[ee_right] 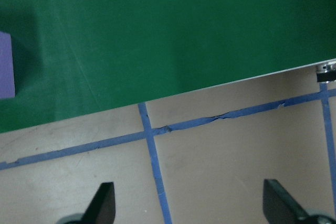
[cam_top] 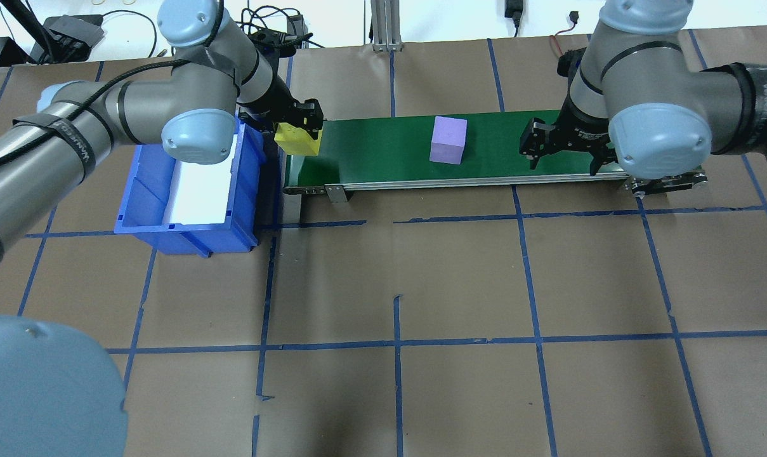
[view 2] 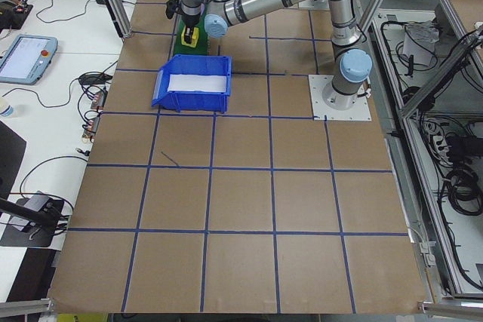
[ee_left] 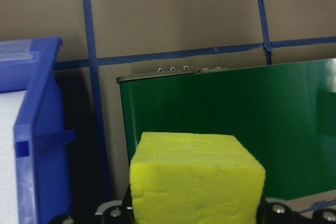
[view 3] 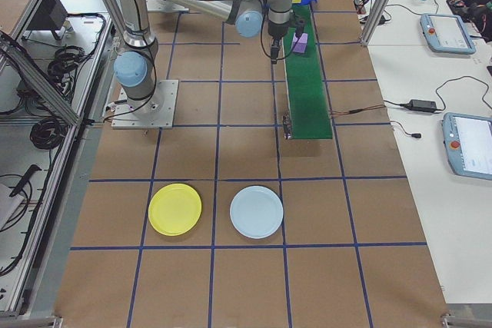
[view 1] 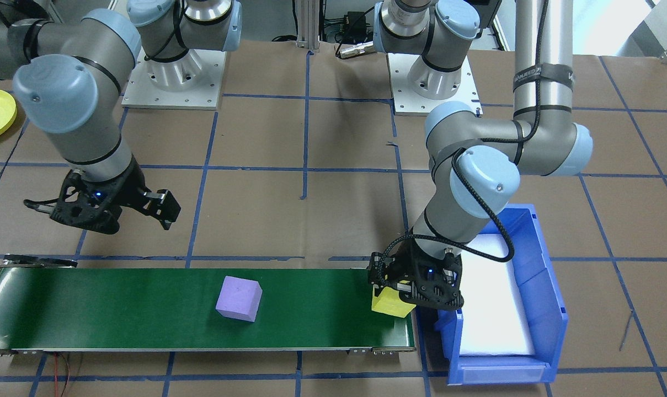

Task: Move block left to right into plate

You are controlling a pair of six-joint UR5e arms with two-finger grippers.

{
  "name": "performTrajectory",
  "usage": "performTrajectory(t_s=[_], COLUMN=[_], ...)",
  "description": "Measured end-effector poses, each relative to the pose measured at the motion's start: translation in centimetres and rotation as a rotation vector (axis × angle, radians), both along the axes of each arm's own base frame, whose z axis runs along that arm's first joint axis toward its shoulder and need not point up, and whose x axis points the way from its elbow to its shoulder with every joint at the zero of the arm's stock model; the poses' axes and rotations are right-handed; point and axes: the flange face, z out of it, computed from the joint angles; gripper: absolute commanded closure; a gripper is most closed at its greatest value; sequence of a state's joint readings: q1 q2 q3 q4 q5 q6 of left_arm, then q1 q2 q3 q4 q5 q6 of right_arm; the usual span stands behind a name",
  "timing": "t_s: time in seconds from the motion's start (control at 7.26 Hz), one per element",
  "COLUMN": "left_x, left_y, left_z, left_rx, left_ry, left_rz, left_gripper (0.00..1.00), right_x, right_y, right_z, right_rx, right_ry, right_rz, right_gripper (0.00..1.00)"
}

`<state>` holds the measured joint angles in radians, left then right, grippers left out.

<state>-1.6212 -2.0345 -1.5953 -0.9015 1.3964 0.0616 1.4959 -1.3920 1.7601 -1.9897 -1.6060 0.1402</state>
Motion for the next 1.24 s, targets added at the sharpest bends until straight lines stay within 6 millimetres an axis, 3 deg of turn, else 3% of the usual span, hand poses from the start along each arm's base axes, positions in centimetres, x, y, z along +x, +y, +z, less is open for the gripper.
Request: performTrajectory(t_s=[0.14, 0.28, 0.55, 0.69, 0.96, 1.24], left_x=[-0.1, -0.2, -0.1, 0.2, 1.4, 3.8], left_y=[-0.3, -0.5, -0.7, -0.7, 1.2, 5.1], left_z=[-1.4, -2.0, -1.4, 0.2, 5.1, 11.0], left_rx=[0.009, 0.013, 0.0, -0.021, -0.009, 0.063], left_ry=[-0.004, -0.006, -0.013, -0.034, -0.119, -0.189], left_rz=[-0.002, -0.001, 0.013, 0.032, 0.063, 0.095], left_gripper=[0.68, 0.01, 0.0, 0.0, 0.0, 0.0], right_x=[-2.6, -5.7, -12.2, -14.6, -16.3, -15.1], right_y=[-1.3, -2.8, -6.3, -8.6, -11.5, -11.7], right_z=[0.2, -0.1, -1.2, -1.9, -3.1, -4.4], right_rx=[-0.026, -0.047, -0.054, -0.053, -0.066, -0.09], right_ry=[0.006, 0.014, 0.025, 0.031, -0.009, -0.149], right_rz=[-0.011, 0.012, 0.076, 0.14, 0.224, 0.234], right_gripper=[0.01, 0.01, 0.01, 0.01, 0.01, 0.01])
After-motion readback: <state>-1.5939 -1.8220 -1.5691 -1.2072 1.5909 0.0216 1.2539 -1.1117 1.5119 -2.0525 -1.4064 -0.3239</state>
